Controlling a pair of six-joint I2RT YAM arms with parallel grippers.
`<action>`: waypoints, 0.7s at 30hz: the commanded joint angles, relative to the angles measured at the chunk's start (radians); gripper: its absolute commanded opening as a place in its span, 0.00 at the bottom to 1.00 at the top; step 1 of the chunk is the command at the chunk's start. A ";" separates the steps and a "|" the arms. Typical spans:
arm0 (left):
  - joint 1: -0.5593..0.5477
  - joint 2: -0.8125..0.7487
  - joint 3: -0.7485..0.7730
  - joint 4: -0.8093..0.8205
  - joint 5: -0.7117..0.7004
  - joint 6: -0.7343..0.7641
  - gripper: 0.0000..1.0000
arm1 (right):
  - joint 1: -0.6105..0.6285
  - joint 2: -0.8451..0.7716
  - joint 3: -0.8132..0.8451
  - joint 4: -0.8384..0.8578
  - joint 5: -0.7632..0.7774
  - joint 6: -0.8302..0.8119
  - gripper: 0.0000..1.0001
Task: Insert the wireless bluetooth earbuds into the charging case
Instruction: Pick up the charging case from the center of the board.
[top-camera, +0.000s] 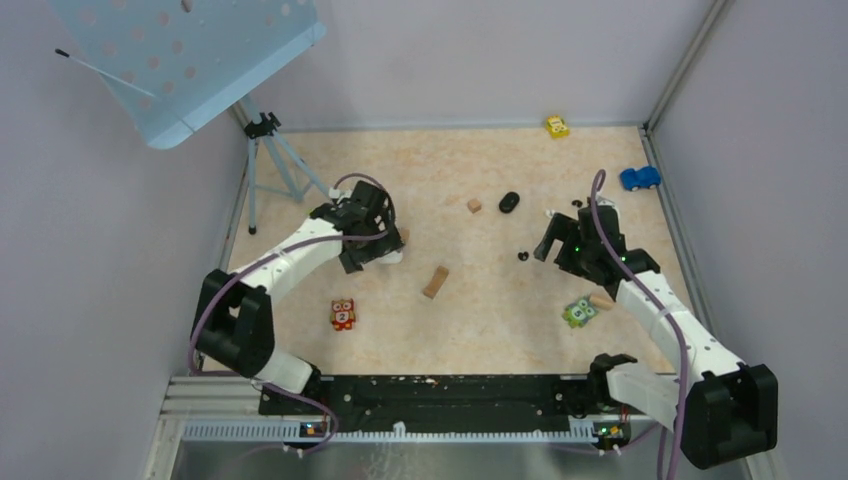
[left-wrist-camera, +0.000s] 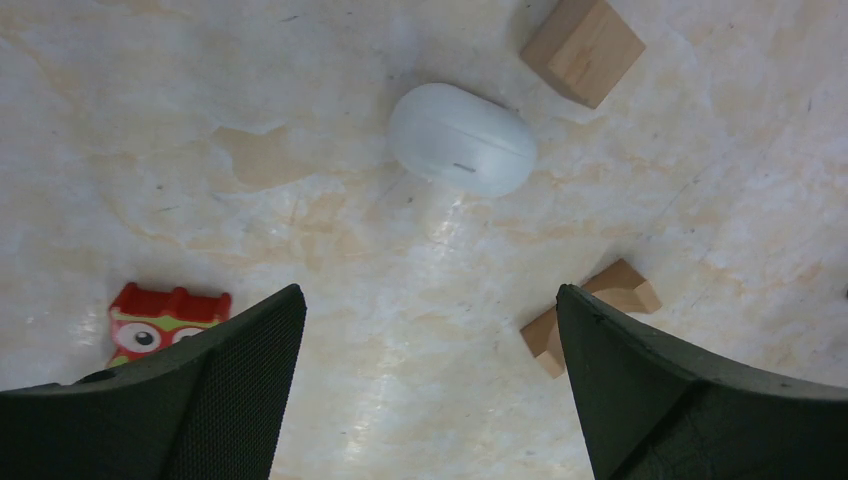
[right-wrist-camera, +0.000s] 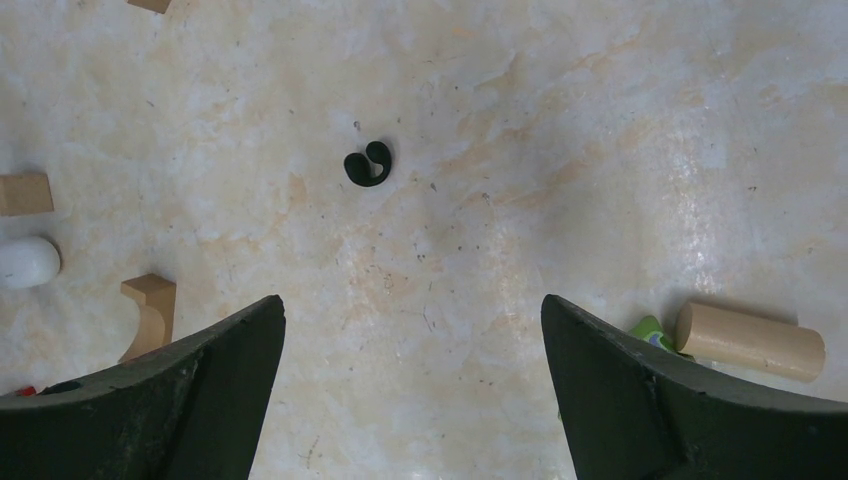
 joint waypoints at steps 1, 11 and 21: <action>-0.053 0.117 0.123 -0.112 -0.139 -0.234 0.99 | -0.006 -0.043 0.009 -0.014 0.006 0.010 0.96; -0.055 0.334 0.263 -0.181 -0.156 -0.409 0.86 | -0.006 -0.064 0.004 -0.052 0.010 0.011 0.96; -0.061 0.381 0.265 -0.135 -0.145 -0.413 0.83 | -0.007 -0.056 -0.004 -0.047 0.001 0.017 0.96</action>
